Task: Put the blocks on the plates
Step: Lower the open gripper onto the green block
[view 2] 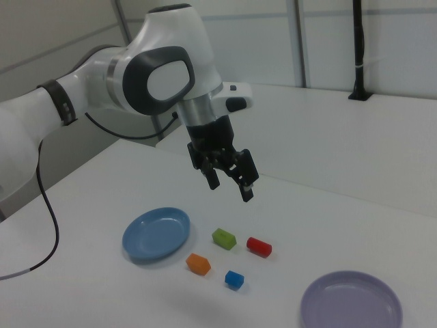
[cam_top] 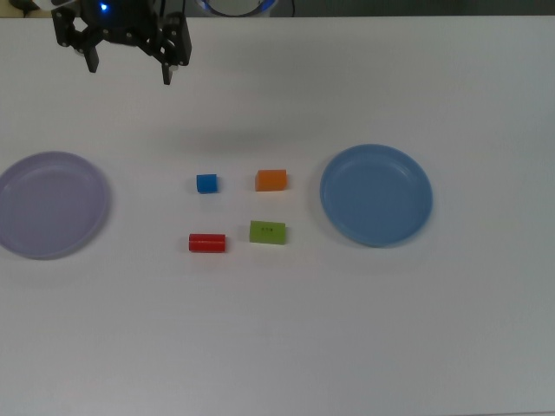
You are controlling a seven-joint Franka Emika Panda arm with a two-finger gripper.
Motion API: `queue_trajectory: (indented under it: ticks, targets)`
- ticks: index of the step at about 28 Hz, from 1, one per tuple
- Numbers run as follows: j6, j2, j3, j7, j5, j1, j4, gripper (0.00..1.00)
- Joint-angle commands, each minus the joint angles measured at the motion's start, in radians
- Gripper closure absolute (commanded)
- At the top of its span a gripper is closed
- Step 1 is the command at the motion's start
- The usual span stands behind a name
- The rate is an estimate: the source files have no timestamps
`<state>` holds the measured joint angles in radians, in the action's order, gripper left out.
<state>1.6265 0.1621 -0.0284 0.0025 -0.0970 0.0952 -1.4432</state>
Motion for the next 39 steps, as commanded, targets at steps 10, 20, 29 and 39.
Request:
queue_trajectory:
  ticks: [10, 20, 29, 39]
  targets:
    - [0.018, 0.001, -0.008, -0.025, 0.039, 0.029, 0.001, 0.0]
    - [0.068, 0.096, 0.01, -0.029, 0.042, -0.025, -0.019, 0.0]
    - [0.308, 0.201, 0.044, -0.01, 0.092, -0.058, -0.04, 0.0]
    - [0.429, 0.32, 0.044, 0.134, 0.088, -0.181, -0.043, 0.0]
